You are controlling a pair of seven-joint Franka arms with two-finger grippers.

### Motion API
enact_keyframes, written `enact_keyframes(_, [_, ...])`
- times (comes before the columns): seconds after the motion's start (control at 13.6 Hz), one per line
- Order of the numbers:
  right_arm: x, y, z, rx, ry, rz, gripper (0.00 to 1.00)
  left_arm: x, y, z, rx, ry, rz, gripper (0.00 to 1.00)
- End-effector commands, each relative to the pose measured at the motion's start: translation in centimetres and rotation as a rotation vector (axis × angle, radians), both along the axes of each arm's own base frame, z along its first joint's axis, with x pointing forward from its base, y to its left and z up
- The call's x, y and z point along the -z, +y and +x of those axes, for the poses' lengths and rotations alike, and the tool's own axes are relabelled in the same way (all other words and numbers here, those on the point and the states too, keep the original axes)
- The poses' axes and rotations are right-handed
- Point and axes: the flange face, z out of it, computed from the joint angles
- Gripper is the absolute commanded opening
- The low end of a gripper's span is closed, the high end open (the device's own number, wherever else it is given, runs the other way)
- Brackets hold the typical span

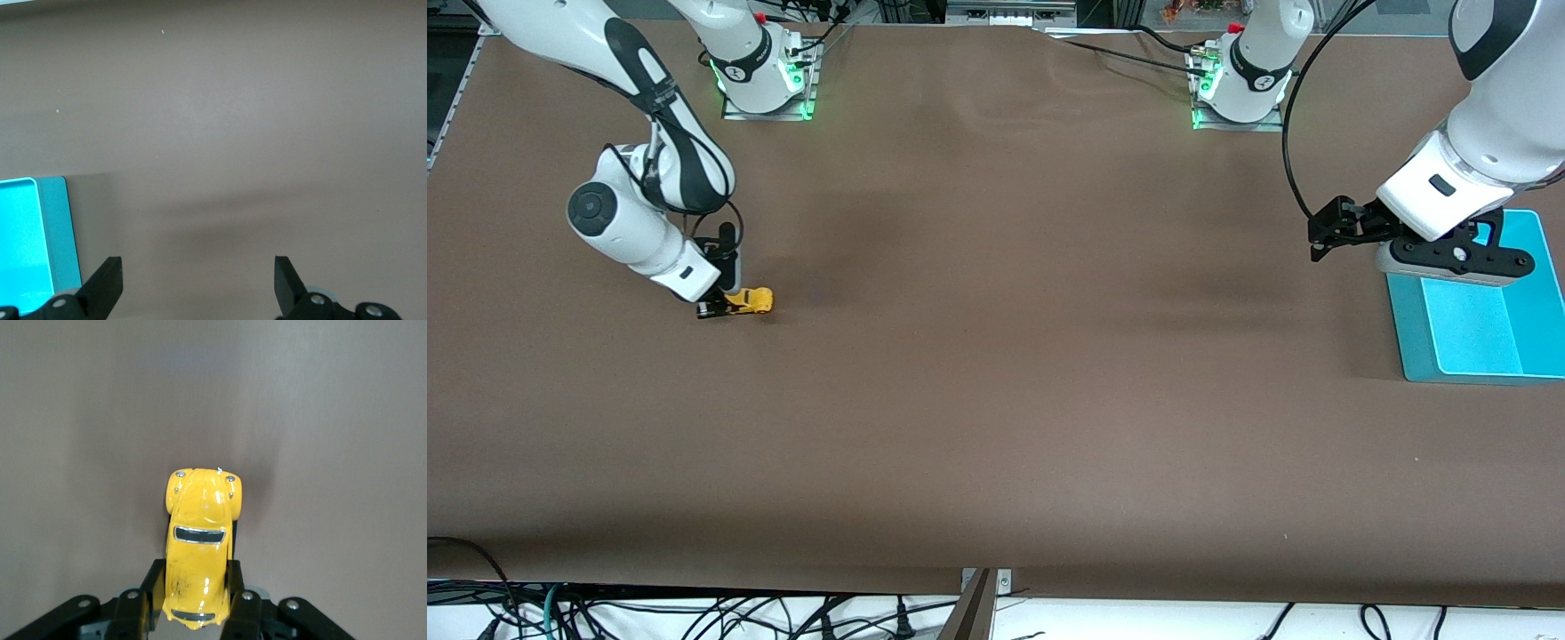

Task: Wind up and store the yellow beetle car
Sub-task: 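Close the right gripper on the yellow car's body, then pull the car backward along the table with the right gripper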

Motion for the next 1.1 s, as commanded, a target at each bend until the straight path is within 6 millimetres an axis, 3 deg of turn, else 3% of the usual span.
enact_keyframes(0.0, [1.2,-4.2,-0.4,0.000,0.002,-0.012,0.07,-0.5,-0.1,0.3,-0.005,0.000,0.025,1.00])
enact_keyframes(0.37, [1.6,-12.6,-1.8,0.048,0.012,-0.029,0.07,-0.5,-0.1,0.3,-0.005,0.000,0.025,1.00])
enact_keyframes(0.52, [1.8,-15.1,-2.5,0.066,0.014,-0.027,0.08,-0.5,-0.3,0.2,-0.002,0.000,0.025,1.00])
enact_keyframes(0.96, [0.6,-14.0,-0.8,0.033,0.015,-0.017,0.20,-0.5,-0.2,0.3,-0.004,0.000,0.025,1.00])
enact_keyframes(1.03, [0.3,-14.0,-0.4,0.032,0.018,-0.015,0.28,-0.5,-0.3,0.2,-0.002,0.000,0.025,1.00])
